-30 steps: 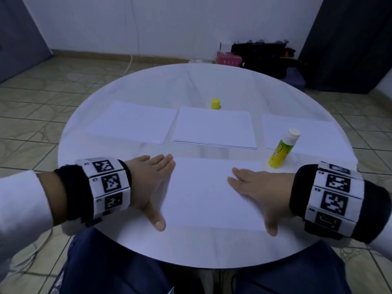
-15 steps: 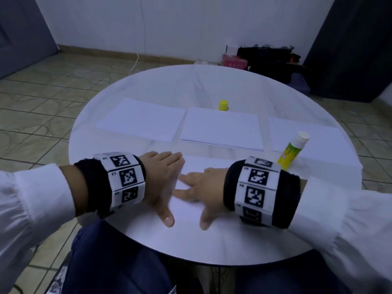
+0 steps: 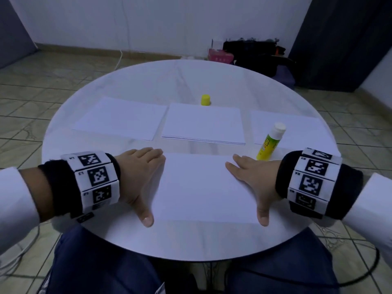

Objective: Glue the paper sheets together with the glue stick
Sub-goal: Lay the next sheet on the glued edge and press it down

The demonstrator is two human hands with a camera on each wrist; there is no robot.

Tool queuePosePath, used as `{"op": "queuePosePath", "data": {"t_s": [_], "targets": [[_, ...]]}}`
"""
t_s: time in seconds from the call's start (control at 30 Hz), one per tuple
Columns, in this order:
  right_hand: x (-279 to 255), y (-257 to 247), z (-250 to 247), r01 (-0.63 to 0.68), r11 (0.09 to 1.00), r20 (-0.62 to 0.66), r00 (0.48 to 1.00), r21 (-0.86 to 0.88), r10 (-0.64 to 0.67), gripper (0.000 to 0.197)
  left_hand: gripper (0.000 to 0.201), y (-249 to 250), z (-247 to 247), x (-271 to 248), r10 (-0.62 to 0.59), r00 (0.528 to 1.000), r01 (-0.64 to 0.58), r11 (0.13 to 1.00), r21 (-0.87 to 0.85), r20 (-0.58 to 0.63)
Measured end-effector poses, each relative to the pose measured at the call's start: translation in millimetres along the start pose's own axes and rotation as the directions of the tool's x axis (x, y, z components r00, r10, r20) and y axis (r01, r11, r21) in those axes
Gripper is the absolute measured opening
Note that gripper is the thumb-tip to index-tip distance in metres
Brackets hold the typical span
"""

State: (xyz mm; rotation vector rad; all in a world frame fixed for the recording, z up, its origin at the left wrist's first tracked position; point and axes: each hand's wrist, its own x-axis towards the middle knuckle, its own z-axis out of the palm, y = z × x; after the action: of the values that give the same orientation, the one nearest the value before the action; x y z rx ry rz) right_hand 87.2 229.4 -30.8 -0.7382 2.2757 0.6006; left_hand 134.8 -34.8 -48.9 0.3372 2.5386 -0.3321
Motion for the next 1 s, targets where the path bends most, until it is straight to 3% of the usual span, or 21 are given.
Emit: {"op": "queuePosePath", "data": {"t_s": [0.2,0.33,0.67,0.87,1.0], "targets": [[7.0,-4.6,-3.1,-0.039,0.998,-0.013,0.999,-0.044,0.039,0.151,0.167,-0.5,0.7,4.3,0.018,0.996,-0.025,0.997,-0.073,-0.091],[11.4,-4.0,-2.2,-0.047,0.998,-0.011,0.999,-0.044,0.046,0.153,0.166,2.8,-1.8,9.9,-0.041,0.987,0.01,0.982,-0.19,-0.157],[13.4,-4.4,-2.4,-0.054,0.998,-0.03,0.998,-0.044,0.052,0.154,0.16,4.3,-13.9,5.9,-0.122,0.987,0.068,0.906,-0.417,-0.104],[3.8,-8.7,-5.0,-0.06,0.998,-0.046,0.997,-0.035,0.058,0.148,0.117,19.2,-23.8,-3.9,-0.161,0.983,0.082,0.805,-0.588,-0.084],[-5.8,-12.2,-3.7,-0.045,0.999,-0.048,0.998,0.027,0.046,0.142,0.11,20.9,-22.2,-6.1,-0.186,0.979,0.049,0.629,-0.776,-0.089]]}}
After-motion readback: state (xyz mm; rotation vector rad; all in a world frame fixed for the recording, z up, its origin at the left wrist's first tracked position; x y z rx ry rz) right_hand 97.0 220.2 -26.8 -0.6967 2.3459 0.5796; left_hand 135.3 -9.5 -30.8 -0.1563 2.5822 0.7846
